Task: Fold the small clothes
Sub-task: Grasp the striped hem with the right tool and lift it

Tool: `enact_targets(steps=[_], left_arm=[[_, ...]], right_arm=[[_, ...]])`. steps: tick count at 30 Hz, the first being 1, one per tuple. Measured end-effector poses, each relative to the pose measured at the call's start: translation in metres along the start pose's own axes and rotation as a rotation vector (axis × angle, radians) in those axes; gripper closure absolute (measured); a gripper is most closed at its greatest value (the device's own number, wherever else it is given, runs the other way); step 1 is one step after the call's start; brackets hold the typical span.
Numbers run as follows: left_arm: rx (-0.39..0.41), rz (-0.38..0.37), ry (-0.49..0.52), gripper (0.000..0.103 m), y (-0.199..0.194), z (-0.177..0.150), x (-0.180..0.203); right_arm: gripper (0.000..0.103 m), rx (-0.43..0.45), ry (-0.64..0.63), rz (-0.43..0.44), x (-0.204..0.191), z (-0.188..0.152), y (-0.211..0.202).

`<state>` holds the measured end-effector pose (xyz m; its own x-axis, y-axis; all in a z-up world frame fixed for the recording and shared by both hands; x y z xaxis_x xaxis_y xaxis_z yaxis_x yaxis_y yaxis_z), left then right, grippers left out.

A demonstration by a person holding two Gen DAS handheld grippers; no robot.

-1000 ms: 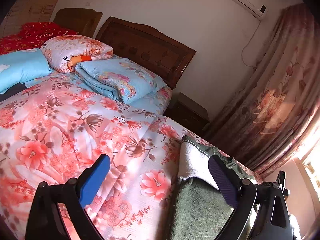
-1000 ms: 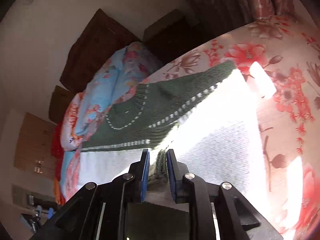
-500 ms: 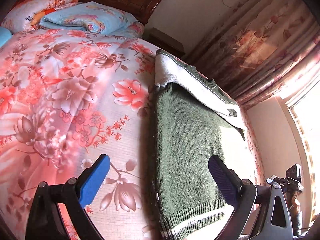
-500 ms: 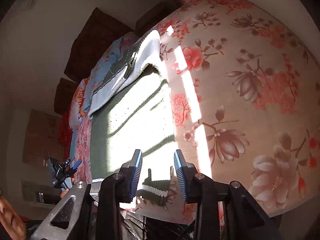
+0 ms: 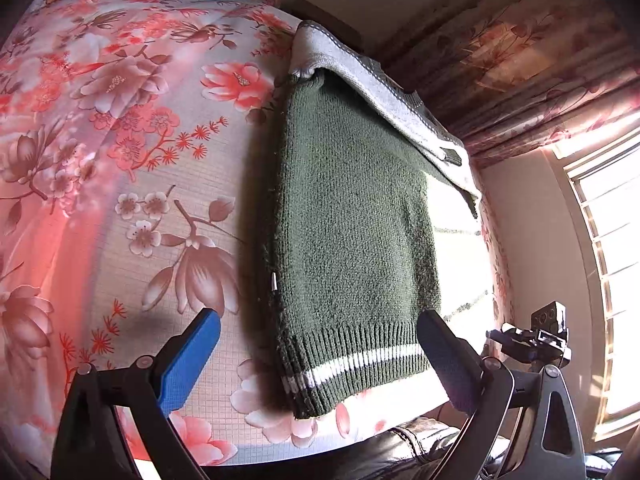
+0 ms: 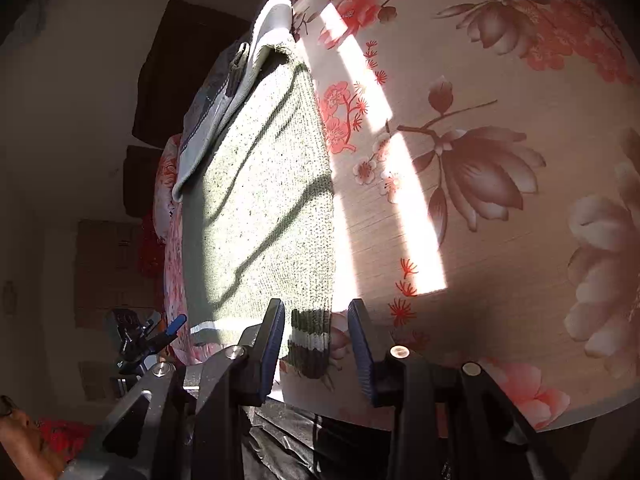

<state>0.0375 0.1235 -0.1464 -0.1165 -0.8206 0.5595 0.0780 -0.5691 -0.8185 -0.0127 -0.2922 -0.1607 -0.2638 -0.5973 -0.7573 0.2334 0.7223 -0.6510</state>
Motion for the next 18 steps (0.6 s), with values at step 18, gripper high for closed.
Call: enact_targets(steps=[18], left_arm=[[-0.2,-0.186,-0.08,0.0,0.032,0.0,0.024]], right_arm=[[0.069,0.012,-0.036,0.024,-0.005,0.001,-0.002]])
Point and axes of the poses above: each gripper's, at about its wrist camera, not at the fingertips, and y roughly the way its jaws point, x to its right, z to its top, the point moved 8 cm from there along y, roughly the way its jaws point, and after that the axes turned 11 degrees about -x, right-handed, at the moved point
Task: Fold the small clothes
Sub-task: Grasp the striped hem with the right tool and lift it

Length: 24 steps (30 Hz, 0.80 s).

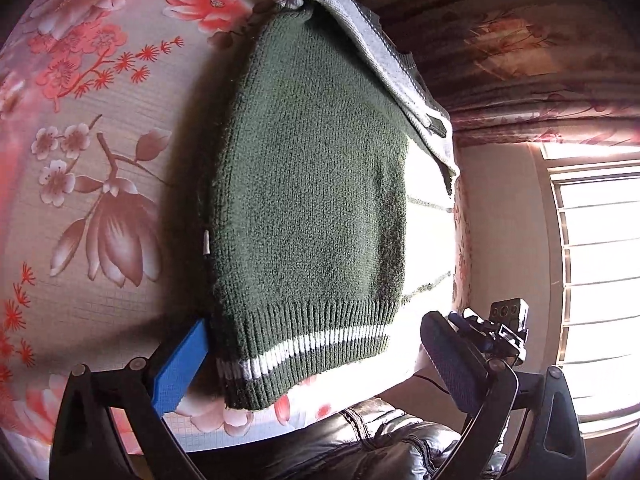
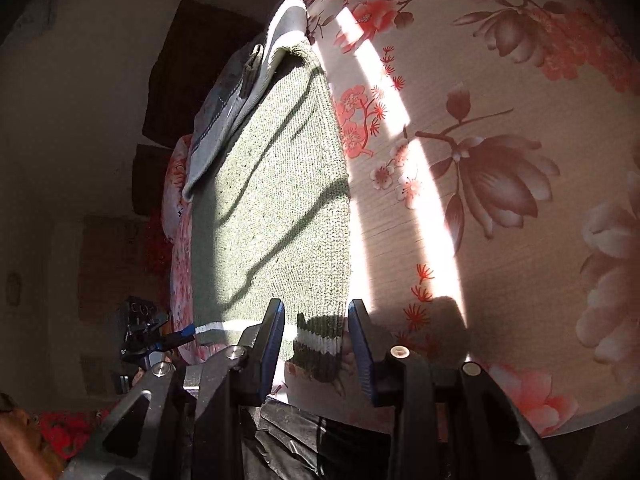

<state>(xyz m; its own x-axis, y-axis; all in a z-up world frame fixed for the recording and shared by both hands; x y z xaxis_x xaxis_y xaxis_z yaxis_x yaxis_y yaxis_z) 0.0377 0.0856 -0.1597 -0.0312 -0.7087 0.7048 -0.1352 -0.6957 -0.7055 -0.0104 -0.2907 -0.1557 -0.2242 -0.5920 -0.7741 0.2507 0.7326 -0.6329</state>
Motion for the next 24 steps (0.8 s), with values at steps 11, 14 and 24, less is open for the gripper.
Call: enact_targets(steps=[11,14,24], left_arm=[[-0.032,-0.197,0.07,0.0,0.02,0.017,0.027],[-0.032,-0.194,0.088,0.0,0.019,0.016,0.028],[-0.053,-0.216,0.063,0.0,0.021,0.017,0.027]], right_arm=[[0.069,-0.001,0.016,-0.055,0.014,0.001,-0.002],[0.069,0.005,0.022,-0.062,0.017,0.003,-0.006],[0.069,-0.117,-0.039,-0.019,-0.001,-0.003,0.017]])
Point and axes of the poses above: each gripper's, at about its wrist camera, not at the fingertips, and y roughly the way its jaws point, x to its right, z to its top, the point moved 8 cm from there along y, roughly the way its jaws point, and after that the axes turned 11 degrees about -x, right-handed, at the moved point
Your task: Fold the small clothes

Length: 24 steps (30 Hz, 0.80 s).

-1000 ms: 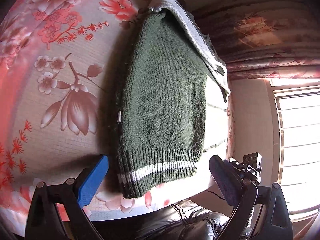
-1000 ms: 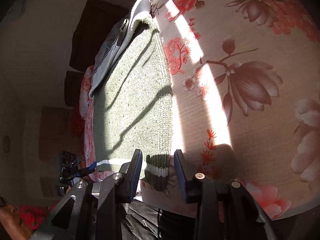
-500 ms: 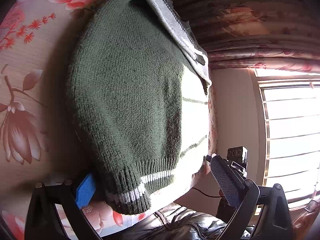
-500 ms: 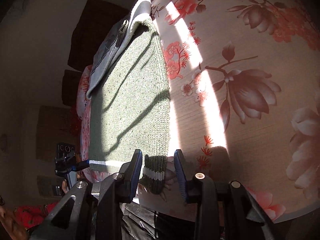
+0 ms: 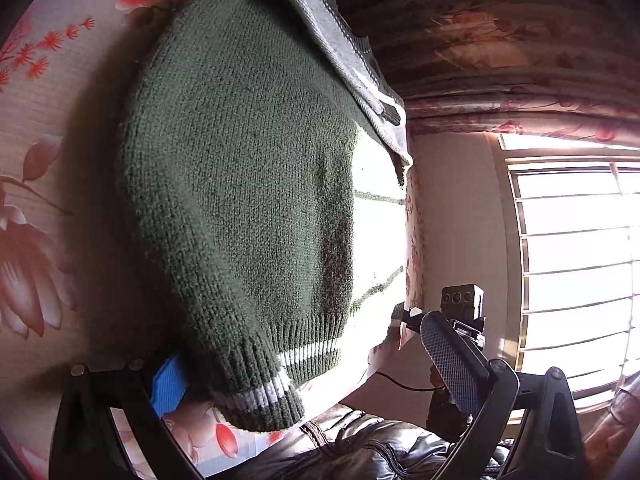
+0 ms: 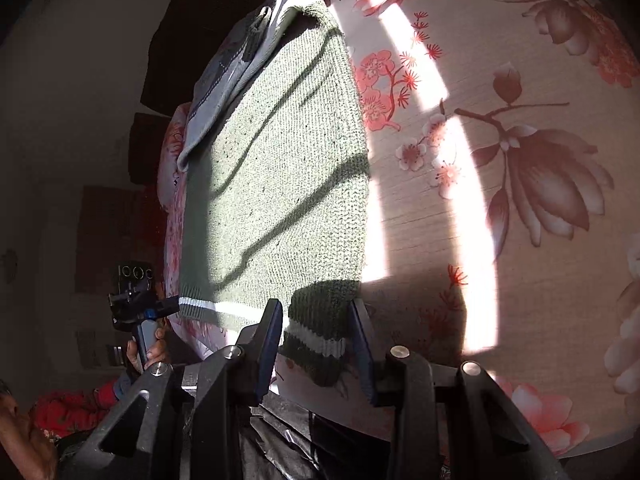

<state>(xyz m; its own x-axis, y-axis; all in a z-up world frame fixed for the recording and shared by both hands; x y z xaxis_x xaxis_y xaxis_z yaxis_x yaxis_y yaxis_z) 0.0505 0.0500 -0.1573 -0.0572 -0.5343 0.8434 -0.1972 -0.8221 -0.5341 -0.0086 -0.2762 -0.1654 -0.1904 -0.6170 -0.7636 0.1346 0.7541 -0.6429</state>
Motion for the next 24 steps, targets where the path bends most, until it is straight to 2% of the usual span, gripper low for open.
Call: enact_targets(steps=[5,9,12,16,20,21,22,24], left_arm=[[-0.018,-0.091,0.008,0.0,0.004,0.003,0.007],[-0.027,-0.061,0.046,0.0,0.007,0.004,0.015],[-0.025,-0.089,0.068,0.0,0.006,0.007,0.022],[-0.05,-0.107,0.091,0.0,0.009,0.012,0.024],[-0.069,-0.088,0.06,0.0,0.01,0.012,0.014],[-0.067,-0.081,0.053,0.0,0.008,0.01,0.013],[-0.062,-0.073,0.048,0.0,0.005,0.008,0.011],[-0.059,-0.069,0.044,0.0,0.001,0.006,0.007]], right_arm=[[0.069,-0.008,0.014,0.053,-0.001,0.004,0.003],[0.069,-0.024,0.005,0.05,-0.003,0.003,0.003],[0.069,-0.031,0.012,0.062,0.001,0.001,0.0],[0.071,-0.08,0.047,0.195,0.004,0.002,0.01],[0.069,-0.11,0.026,0.228,-0.002,0.001,0.015],[0.069,-0.12,0.037,0.219,-0.001,-0.001,0.017],[0.072,-0.101,0.048,0.177,0.003,-0.001,0.011],[0.071,-0.039,0.059,0.103,0.013,0.0,-0.01]])
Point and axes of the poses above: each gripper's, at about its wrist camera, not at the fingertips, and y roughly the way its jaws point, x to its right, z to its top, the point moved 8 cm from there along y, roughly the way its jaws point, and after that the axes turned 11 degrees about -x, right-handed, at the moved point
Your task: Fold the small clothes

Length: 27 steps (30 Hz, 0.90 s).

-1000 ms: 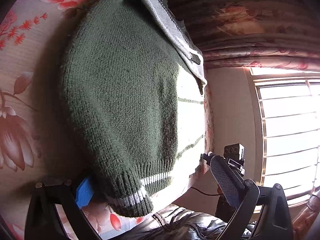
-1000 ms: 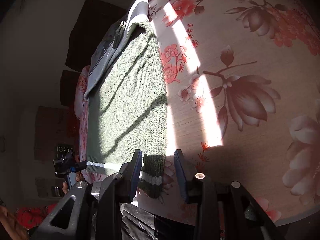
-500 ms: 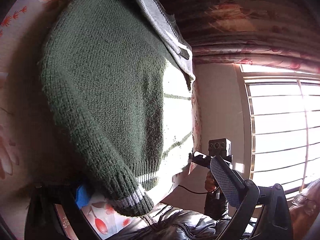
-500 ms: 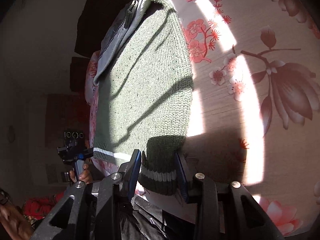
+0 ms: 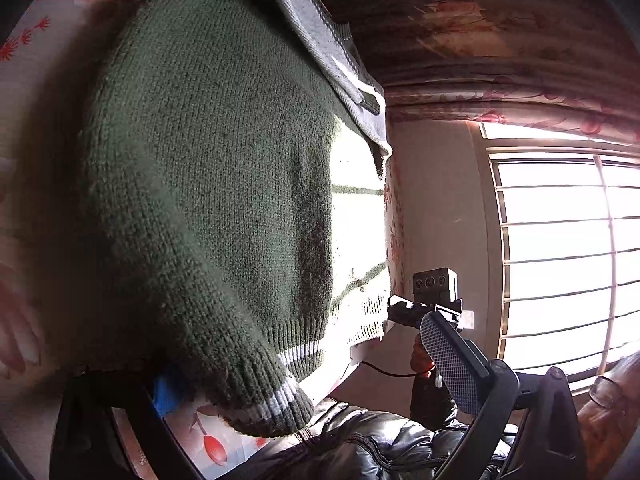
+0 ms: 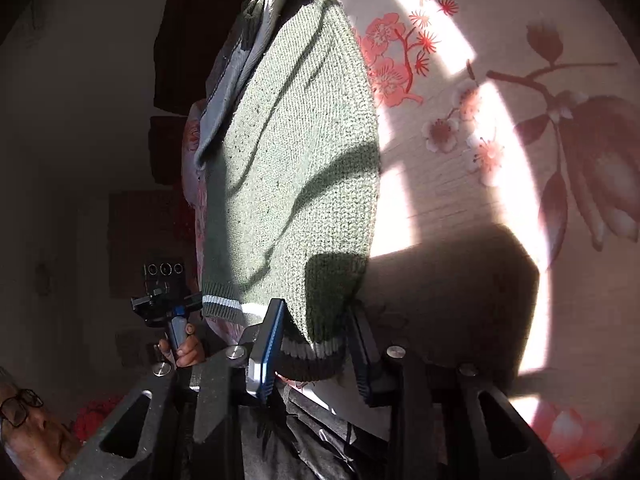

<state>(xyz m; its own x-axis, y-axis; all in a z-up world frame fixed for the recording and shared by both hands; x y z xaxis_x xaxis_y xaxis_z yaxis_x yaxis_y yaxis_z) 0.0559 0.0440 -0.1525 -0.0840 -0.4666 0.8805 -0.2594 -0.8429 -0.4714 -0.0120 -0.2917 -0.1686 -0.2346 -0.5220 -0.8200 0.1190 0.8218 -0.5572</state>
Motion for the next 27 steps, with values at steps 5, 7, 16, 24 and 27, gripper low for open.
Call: enact_targets(steps=[5,7,16,24,27], left_arm=[[-0.003,-0.026,0.028,0.0,0.0,0.004,0.003],[-0.012,-0.023,0.035,0.0,0.004,0.006,0.006],[-0.062,-0.065,0.02,0.0,0.013,-0.001,0.01],[-0.06,-0.1,-0.007,0.0,0.015,0.009,0.012],[-0.048,-0.059,0.007,0.0,0.017,0.009,0.013]], right_arm=[[0.07,0.038,0.031,-0.005,0.016,0.005,-0.028],[0.07,0.009,0.024,0.049,0.013,0.008,-0.02],[0.069,-0.181,-0.043,0.081,-0.01,-0.007,0.027],[0.071,-0.095,0.032,0.212,-0.015,-0.002,0.033],[0.072,-0.046,0.036,0.18,-0.015,-0.002,0.034]])
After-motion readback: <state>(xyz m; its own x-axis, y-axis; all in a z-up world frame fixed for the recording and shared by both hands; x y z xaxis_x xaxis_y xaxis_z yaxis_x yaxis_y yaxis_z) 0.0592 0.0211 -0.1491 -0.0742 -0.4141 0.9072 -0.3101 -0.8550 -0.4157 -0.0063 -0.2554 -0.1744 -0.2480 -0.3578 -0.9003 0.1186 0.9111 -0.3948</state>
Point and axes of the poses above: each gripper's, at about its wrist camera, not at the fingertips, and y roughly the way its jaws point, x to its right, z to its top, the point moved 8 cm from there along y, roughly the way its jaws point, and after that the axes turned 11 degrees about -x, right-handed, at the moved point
